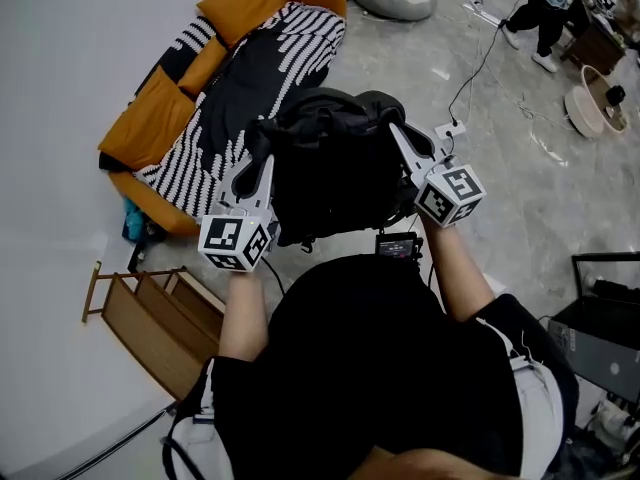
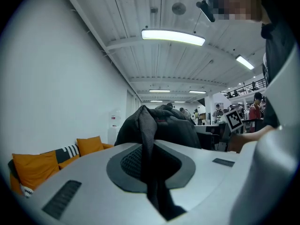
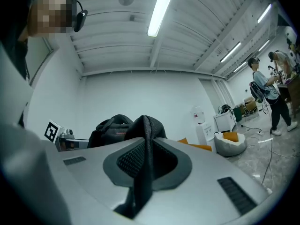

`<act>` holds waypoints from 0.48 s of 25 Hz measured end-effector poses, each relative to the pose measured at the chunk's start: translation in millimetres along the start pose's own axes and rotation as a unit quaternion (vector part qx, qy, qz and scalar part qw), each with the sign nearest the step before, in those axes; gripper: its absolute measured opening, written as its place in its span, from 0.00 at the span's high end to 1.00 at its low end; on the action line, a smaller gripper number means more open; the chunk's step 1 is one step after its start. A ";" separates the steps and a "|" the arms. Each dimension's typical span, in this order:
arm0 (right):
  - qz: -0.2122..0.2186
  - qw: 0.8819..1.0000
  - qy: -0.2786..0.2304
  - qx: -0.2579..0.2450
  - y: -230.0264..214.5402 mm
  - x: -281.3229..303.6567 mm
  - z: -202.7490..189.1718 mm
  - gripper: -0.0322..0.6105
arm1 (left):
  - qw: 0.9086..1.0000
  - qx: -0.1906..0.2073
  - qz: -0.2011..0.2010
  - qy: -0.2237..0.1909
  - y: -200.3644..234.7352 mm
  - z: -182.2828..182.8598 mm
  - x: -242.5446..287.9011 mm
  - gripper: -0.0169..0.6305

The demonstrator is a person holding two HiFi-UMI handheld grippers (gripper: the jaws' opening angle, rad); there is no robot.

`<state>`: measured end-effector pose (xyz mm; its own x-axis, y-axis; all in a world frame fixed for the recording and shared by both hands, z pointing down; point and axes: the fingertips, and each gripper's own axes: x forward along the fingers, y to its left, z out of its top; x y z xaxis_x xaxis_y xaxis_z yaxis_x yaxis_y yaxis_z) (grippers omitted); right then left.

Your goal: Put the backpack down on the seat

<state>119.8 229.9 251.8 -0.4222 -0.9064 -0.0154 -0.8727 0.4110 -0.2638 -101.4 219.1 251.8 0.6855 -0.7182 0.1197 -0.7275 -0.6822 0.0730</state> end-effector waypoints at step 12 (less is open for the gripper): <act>0.017 1.000 0.003 -0.018 1.8 0.5 0.1 0.87 | 1.000 -0.019 0.016 -0.002 -3.3 -8.1 -7.7 0.92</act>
<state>118.1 230.1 251.1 -0.4537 -0.8910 -0.0189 -0.8657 0.4457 -0.2279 -104.6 228.0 258.7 0.6625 -0.7396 0.1187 -0.7491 -0.6537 0.1078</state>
